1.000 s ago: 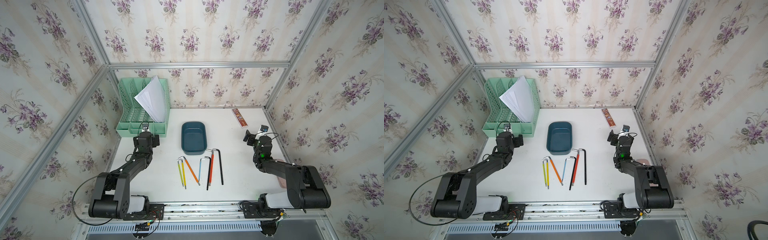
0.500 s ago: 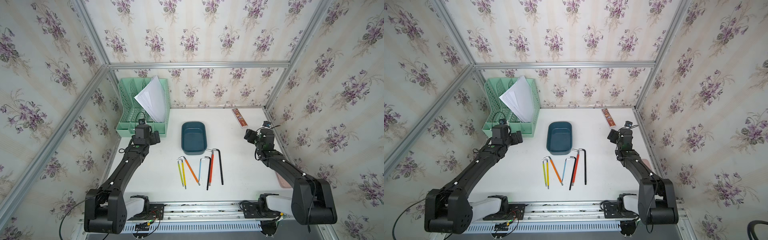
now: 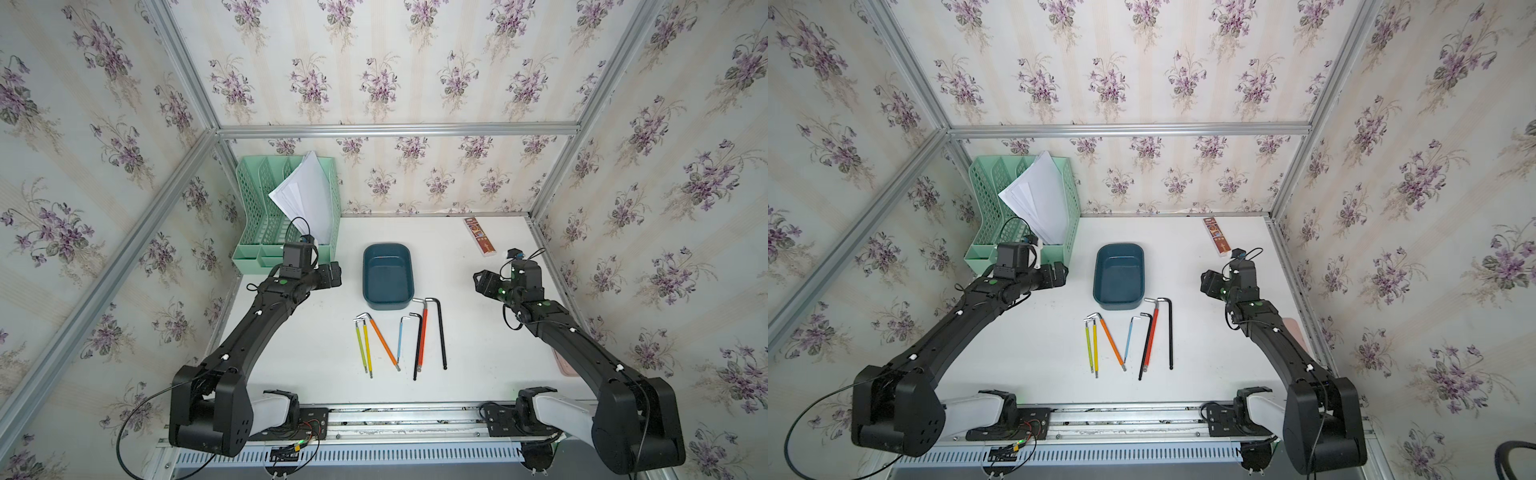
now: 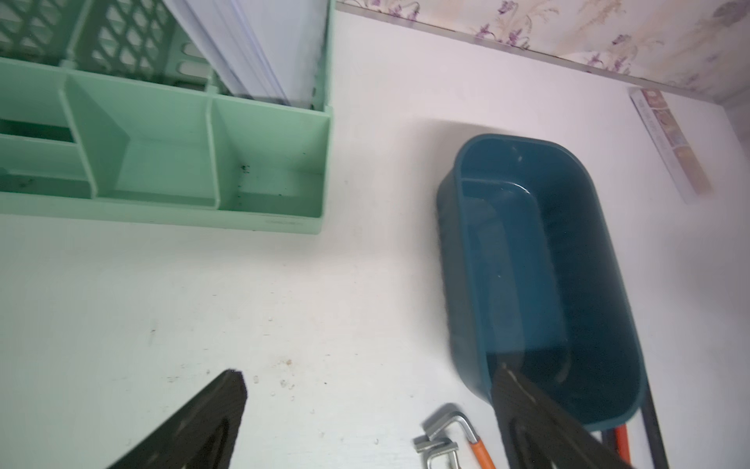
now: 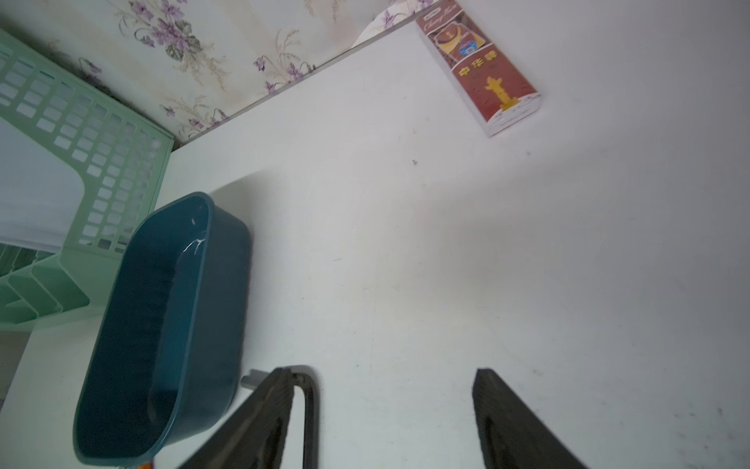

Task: Put the hex key on the desktop into the storage box
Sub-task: Pick up the Allen key from the center of the board.

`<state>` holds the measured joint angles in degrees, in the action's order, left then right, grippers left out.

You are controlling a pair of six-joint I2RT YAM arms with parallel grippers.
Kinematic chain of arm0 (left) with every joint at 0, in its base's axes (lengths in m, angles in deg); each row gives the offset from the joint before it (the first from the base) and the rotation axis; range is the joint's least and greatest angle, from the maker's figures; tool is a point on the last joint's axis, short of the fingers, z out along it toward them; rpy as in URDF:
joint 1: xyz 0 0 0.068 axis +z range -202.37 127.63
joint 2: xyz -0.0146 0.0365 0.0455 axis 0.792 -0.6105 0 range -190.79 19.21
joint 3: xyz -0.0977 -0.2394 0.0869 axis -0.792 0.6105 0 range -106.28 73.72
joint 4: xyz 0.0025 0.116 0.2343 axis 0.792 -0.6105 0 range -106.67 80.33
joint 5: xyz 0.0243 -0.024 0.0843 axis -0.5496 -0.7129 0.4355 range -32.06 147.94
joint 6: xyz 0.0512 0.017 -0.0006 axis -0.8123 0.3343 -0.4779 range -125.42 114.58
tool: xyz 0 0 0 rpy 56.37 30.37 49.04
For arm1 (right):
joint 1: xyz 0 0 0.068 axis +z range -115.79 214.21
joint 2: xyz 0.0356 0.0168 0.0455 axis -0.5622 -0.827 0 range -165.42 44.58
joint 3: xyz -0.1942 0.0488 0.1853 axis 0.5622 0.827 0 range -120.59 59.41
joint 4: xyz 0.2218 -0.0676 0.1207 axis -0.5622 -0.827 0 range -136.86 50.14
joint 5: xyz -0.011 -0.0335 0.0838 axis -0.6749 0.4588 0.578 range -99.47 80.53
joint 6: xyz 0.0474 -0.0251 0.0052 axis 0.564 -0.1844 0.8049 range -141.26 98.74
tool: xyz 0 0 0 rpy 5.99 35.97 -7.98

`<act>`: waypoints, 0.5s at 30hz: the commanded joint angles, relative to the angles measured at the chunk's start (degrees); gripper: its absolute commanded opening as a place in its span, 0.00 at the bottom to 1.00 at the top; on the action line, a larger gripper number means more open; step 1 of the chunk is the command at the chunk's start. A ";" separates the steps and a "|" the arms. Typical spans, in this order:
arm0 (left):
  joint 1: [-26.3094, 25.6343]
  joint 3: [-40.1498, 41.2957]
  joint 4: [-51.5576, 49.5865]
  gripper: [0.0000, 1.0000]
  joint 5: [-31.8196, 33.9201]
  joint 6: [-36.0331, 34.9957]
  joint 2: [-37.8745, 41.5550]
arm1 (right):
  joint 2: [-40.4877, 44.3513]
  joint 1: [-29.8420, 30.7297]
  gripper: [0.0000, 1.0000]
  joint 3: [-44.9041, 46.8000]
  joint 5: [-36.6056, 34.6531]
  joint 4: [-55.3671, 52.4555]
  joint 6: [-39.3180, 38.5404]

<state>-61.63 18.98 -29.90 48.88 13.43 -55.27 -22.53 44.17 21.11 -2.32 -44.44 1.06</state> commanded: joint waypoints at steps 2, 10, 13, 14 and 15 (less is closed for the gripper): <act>-1.68 -4.31 -4.26 0.99 -2.69 0.20 -3.23 | -1.05 4.98 0.75 -2.41 -2.25 -8.29 1.59; -3.04 -6.55 -3.26 0.99 -8.50 -1.78 -9.62 | -3.01 10.88 0.71 -2.23 -1.97 -10.02 3.84; -3.13 -7.78 -3.21 0.99 -8.34 -1.76 -11.74 | -5.39 12.50 0.64 -2.72 -1.24 -11.34 4.19; -3.05 -8.36 -3.37 0.99 -8.34 -1.91 -12.72 | -6.05 13.14 0.63 -2.86 -1.80 -11.77 4.49; -3.06 -9.31 -4.06 0.99 -8.33 -1.83 -13.83 | -6.84 13.88 0.62 -3.07 -2.58 -12.40 4.81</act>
<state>-64.75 11.20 -32.98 41.69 12.69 -67.33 -27.95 56.65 18.64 -4.04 -54.36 4.39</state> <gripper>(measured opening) 0.992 0.624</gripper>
